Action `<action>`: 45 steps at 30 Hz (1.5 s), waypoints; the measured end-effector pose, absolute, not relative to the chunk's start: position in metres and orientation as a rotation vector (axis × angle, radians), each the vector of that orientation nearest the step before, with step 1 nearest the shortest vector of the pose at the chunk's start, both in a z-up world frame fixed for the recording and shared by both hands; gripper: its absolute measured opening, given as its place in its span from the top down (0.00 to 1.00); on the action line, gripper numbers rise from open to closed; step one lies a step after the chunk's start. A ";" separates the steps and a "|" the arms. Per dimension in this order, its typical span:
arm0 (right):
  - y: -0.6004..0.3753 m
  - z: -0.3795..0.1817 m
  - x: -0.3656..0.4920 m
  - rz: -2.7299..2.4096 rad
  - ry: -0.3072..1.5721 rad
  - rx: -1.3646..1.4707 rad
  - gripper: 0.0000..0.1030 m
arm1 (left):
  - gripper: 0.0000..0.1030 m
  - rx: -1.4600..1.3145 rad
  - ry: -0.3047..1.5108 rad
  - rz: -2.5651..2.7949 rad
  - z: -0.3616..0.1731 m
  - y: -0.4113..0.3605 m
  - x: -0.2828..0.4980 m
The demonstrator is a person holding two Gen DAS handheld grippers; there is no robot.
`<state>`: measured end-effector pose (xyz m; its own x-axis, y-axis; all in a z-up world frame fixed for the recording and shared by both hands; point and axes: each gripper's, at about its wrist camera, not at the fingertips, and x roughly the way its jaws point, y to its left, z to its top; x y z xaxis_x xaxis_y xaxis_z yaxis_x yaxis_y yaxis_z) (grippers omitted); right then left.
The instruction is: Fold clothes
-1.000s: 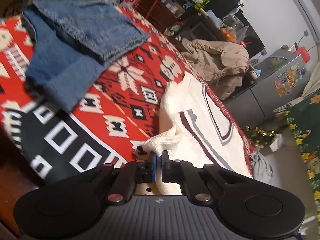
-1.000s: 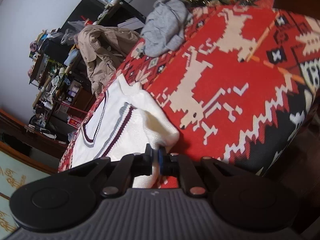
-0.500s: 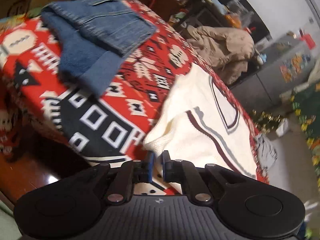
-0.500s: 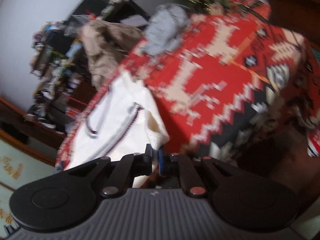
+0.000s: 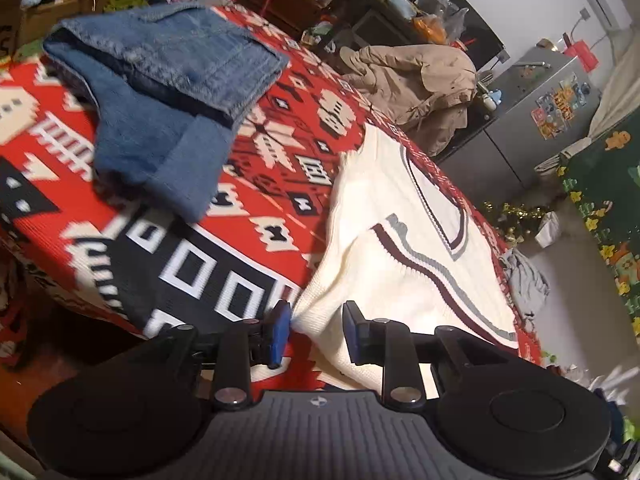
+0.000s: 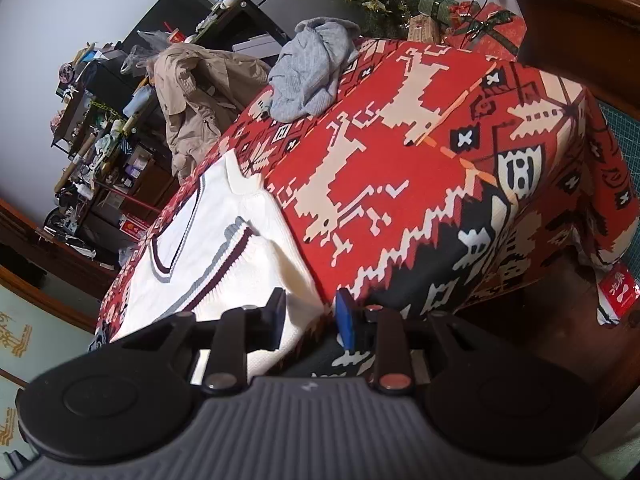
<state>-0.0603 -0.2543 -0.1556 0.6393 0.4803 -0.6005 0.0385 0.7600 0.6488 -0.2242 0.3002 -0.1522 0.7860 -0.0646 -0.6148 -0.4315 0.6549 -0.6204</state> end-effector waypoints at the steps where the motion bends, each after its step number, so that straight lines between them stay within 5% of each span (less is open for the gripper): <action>1: -0.254 -0.157 -0.060 0.278 0.854 0.679 0.69 | 0.74 -0.872 0.640 0.212 -0.155 0.300 -0.224; 4: -0.252 -0.161 -0.059 0.281 0.863 0.689 0.69 | 0.87 -0.918 0.623 0.192 -0.158 0.300 -0.224; 7: -0.250 -0.165 -0.054 0.287 0.875 0.707 0.70 | 0.89 -0.879 0.637 0.248 -0.152 0.293 -0.223; 11: -0.240 -0.164 -0.051 0.292 0.881 0.650 0.92 | 0.90 -0.844 0.633 0.294 -0.138 0.286 -0.226; 17: -0.241 -0.141 -0.062 0.303 0.831 0.613 0.94 | 0.90 -0.799 0.651 0.295 -0.118 0.279 -0.238; 23: -0.249 -0.141 -0.066 0.309 0.862 0.584 0.93 | 0.85 -0.762 0.760 0.306 -0.136 0.280 -0.236; 32: -0.256 -0.124 -0.068 0.273 0.784 0.409 0.78 | 0.78 -0.540 0.634 0.329 -0.102 0.286 -0.244; 36: -0.237 -0.102 -0.056 0.367 0.727 0.270 0.71 | 0.67 -0.408 0.639 0.199 -0.090 0.277 -0.203; 45: -0.156 -0.113 0.000 0.520 0.767 0.011 0.70 | 0.66 -0.247 0.774 0.078 -0.125 0.258 -0.112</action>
<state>-0.0005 -0.1559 -0.1129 0.6010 0.4522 -0.6590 -0.4446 0.8743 0.1945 -0.1119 0.2581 -0.1247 0.7136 -0.0206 -0.7002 -0.1600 0.9684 -0.1915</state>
